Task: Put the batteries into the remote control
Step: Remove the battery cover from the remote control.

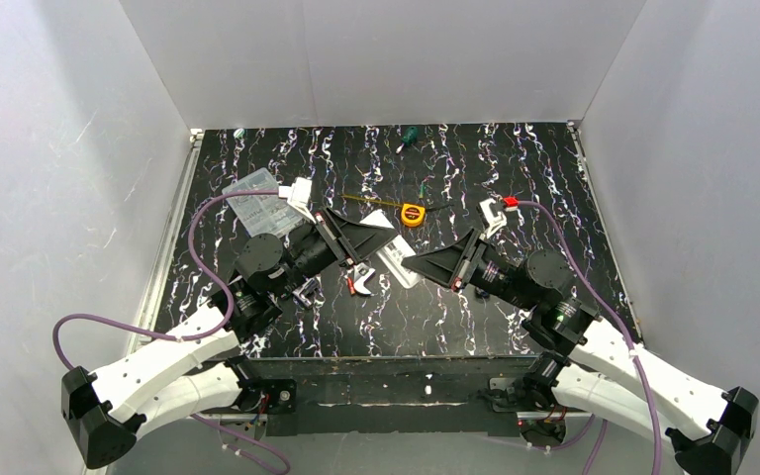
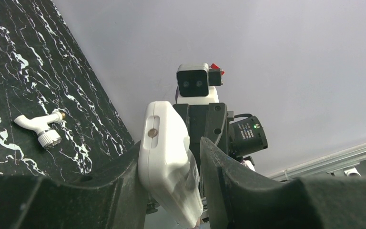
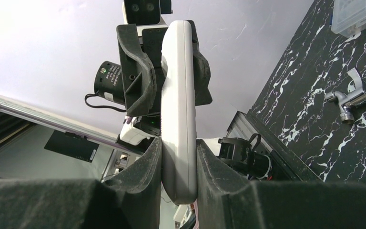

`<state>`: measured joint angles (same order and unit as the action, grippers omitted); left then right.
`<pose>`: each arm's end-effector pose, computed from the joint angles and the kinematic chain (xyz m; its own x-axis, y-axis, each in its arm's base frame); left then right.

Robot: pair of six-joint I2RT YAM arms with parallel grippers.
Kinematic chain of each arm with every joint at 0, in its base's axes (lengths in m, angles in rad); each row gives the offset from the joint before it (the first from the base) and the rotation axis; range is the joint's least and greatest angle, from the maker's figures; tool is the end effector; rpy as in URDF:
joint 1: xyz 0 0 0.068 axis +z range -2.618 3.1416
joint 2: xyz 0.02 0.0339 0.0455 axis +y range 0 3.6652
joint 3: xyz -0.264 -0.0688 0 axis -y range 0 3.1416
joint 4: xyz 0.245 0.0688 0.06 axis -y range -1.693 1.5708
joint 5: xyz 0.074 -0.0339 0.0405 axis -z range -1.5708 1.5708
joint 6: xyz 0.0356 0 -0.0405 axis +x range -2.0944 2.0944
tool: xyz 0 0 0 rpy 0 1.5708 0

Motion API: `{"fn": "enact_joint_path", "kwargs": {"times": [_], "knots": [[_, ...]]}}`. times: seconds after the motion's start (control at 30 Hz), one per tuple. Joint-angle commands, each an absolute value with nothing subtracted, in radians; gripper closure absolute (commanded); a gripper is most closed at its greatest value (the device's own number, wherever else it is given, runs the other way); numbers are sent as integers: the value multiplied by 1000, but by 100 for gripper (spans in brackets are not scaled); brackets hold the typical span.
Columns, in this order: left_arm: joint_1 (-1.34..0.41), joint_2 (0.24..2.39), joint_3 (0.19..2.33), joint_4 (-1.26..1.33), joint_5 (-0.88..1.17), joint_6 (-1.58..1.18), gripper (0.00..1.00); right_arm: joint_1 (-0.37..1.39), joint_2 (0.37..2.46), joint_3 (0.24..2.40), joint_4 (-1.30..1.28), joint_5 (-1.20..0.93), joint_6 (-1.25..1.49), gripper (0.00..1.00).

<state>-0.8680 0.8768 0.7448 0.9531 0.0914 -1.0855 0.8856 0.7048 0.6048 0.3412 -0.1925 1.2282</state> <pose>0.1116 -0.1368 0.4238 -0.4870 -0.7879 -0.3770 0.7916 -0.2159 -0.5716 0.1051 0.1394 0.3458 -0.7758 0.5117 -0.3693 -0.4372 -0.0139 0.8993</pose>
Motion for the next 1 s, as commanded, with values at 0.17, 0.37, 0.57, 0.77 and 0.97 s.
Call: {"fn": "enact_joint_path", "kwargs": {"times": [0.17, 0.37, 0.57, 0.77, 0.97], "knots": [[-871, 842, 740, 1055, 80, -1075, 61, 881, 657, 581, 357, -210, 1230, 99], [-871, 847, 740, 1060, 83, -1080, 66, 879, 640, 578, 336, -197, 1223, 99], [-871, 856, 747, 1059, 92, -1082, 84, 877, 662, 592, 349, -198, 1217, 99], [-871, 852, 754, 1033, 99, -1079, 100, 876, 687, 612, 344, -206, 1200, 92], [-871, 858, 758, 1046, 112, -1080, 95, 875, 696, 616, 354, -206, 1199, 96]]}}
